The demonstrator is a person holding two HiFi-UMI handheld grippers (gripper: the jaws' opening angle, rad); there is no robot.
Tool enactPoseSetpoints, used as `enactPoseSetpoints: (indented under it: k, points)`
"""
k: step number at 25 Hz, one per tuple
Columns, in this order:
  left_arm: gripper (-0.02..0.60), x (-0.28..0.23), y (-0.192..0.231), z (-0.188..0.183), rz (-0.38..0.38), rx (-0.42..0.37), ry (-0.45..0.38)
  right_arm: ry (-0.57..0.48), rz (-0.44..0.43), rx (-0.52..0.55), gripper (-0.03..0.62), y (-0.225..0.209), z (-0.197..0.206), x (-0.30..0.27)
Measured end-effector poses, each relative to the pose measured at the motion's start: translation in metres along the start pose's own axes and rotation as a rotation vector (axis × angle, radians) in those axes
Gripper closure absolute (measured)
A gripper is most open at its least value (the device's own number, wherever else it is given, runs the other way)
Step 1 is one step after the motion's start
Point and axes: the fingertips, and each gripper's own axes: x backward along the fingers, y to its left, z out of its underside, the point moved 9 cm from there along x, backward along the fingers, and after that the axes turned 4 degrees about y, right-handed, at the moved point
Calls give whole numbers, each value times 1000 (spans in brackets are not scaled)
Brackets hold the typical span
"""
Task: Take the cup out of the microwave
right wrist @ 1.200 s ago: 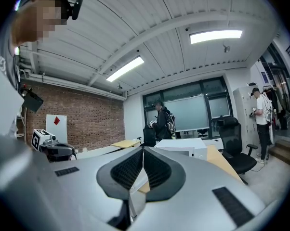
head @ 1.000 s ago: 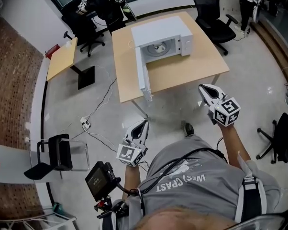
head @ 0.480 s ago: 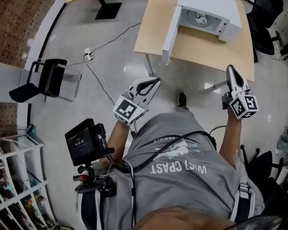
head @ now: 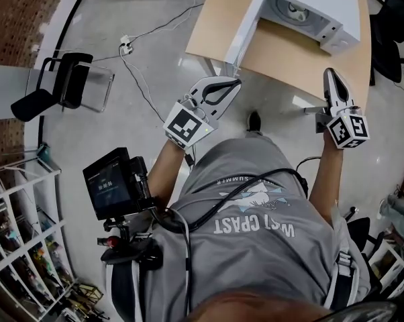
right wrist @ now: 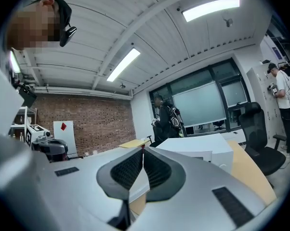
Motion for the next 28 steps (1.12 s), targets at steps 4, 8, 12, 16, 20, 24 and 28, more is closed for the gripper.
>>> enactPoseSetpoints:
  k: [4, 8, 12, 16, 20, 24, 28]
  points:
    - [538, -36, 24, -8, 32, -40, -10, 33, 1, 15, 582, -28, -6, -32]
    - [538, -45, 38, -16, -7, 16, -70, 54, -18, 41, 582, -43, -12, -64]
    - [538, -49, 40, -19, -36, 70, -48, 72, -18, 66, 582, -56, -17, -86]
    - [538, -59, 40, -25, -62, 100, -4, 97, -25, 77, 582, -79, -19, -108]
    - [538, -93, 51, -27, -84, 144, 9, 133, -38, 84, 582, -120, -13, -144]
    - [538, -123, 74, -9, -101, 165, 71, 182, -44, 92, 582, -158, 13, -195]
    - [538, -144, 75, -3, -111, 158, 137, 216, -52, 101, 580, -190, 32, -220]
